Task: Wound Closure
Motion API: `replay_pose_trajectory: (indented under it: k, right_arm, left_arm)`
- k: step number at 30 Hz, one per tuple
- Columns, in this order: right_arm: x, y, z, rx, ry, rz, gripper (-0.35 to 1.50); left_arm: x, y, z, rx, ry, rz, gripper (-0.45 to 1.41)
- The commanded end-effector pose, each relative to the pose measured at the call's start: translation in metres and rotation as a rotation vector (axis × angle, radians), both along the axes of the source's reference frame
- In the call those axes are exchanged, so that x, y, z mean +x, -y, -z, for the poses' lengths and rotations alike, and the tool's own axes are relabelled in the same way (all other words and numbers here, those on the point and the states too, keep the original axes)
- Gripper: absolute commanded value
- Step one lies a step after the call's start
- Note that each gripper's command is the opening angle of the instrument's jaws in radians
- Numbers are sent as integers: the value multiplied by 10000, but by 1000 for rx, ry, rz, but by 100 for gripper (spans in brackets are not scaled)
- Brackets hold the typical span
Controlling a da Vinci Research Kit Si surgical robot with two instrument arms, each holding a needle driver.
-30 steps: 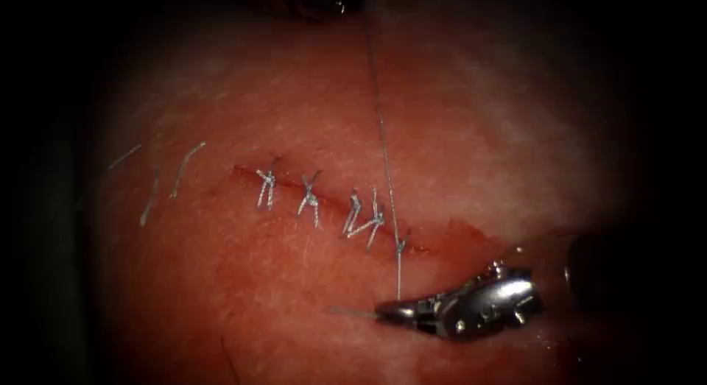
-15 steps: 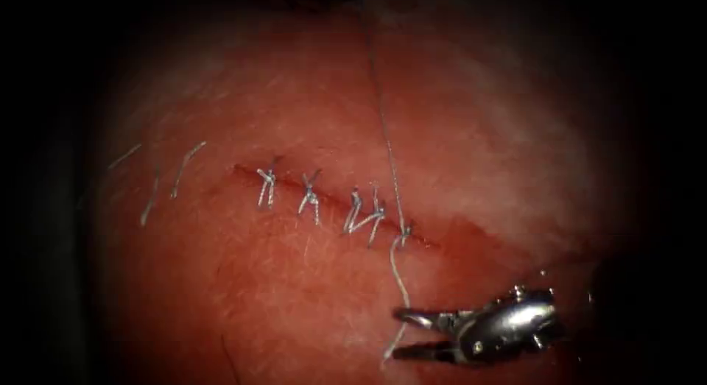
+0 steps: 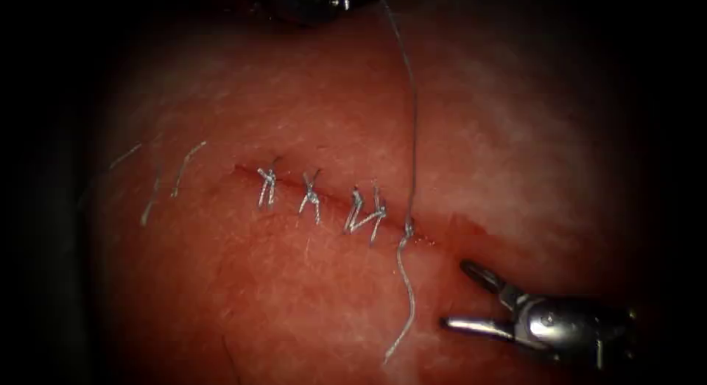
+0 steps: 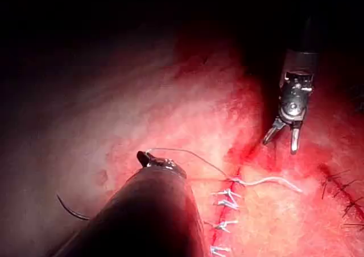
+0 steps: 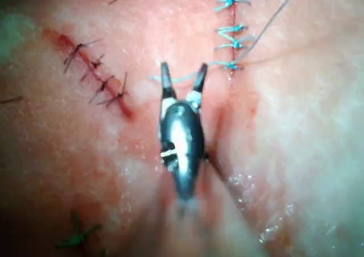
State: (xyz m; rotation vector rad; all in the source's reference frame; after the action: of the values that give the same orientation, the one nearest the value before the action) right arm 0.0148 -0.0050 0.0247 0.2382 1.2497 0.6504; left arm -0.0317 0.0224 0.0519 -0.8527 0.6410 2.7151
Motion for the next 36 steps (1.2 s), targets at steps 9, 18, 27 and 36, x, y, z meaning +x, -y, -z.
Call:
replay_pose_trajectory:
  k: [9,18,27,36]
  right_arm:
    - [22,-19,-37,125,44,-104,128]
    - [49,-40,-65,128,57,-89,130]
    - [75,-46,-89,125,74,-73,130]
    - [76,-50,-93,124,73,-73,130]
  left_arm:
    - [-20,28,45,-19,4,-24,-45]
    - [-29,46,64,-25,11,-31,-45]
    - [-36,55,73,-37,1,-48,-45]
    - [-45,64,86,-41,-3,-54,-45]
